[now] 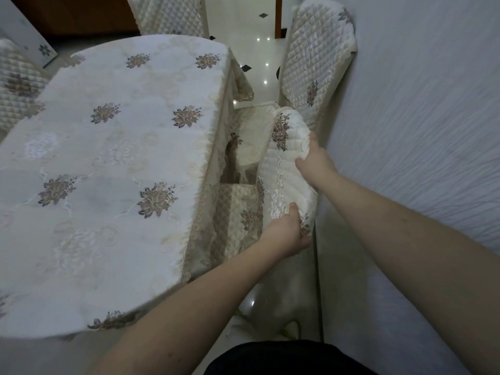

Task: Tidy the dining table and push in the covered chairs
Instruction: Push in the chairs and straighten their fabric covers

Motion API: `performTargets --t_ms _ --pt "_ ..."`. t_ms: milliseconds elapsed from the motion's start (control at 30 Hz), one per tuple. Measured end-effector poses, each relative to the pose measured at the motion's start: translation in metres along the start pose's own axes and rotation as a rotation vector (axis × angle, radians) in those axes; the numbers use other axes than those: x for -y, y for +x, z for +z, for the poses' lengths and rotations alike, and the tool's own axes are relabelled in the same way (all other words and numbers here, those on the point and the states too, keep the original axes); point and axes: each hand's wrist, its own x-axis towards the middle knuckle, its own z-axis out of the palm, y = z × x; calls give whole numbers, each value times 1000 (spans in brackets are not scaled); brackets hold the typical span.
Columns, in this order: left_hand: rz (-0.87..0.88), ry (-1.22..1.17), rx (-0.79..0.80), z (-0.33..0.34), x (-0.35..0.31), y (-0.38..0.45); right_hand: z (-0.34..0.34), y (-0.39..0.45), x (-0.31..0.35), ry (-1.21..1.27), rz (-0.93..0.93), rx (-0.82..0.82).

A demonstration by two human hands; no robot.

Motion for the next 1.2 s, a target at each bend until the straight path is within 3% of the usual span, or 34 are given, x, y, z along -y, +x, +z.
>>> performTargets --t_ms 300,467,700,1000,1200 --pt "-8 -34 -42 6 -1 1 5 -13 -1 -122 -65 -103" --pt "-4 -64 -41 16 9 3 3 -23 -9 -56 -67 -55" --pt "-6 -106 -16 -6 38 -11 8 -59 -13 -273 -112 -44" --pt "-127 298 -247 -50 126 -76 26 -104 -21 -434 -235 -93" --pt "-260 257 -291 -40 164 -144 37 -139 -6 -503 -449 26"
